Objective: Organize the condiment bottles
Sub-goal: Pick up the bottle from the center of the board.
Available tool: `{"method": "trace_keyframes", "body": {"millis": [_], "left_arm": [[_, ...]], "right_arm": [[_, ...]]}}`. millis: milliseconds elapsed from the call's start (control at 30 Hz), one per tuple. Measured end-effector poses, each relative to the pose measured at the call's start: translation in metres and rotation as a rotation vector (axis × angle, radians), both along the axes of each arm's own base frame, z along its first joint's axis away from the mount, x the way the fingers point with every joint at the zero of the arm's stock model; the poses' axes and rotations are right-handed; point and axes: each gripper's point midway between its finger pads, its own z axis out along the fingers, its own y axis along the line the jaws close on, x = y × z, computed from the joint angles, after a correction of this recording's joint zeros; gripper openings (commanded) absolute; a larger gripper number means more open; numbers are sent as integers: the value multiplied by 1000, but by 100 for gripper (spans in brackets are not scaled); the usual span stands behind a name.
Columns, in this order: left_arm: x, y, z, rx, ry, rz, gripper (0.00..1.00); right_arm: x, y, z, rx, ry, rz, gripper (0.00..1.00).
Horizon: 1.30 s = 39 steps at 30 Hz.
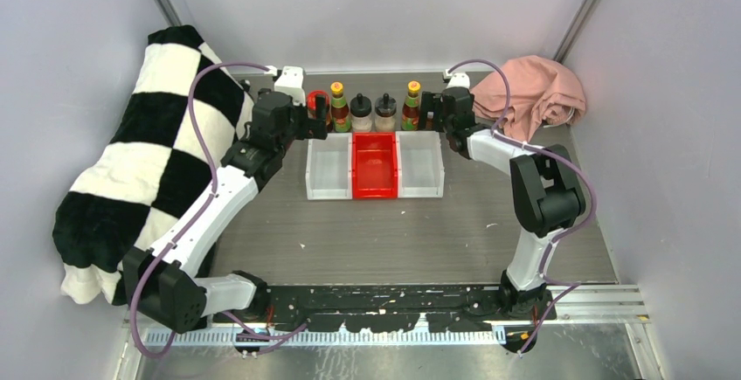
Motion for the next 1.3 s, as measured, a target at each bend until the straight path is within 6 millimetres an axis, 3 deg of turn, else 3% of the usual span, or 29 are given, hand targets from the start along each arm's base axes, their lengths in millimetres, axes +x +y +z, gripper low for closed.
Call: {"method": "trace_keyframes", "body": {"millis": [1300], "left_arm": [[5, -2, -11, 10, 22, -1, 97]], "right_arm": [[26, -2, -14, 19, 17, 8, 97]]}}
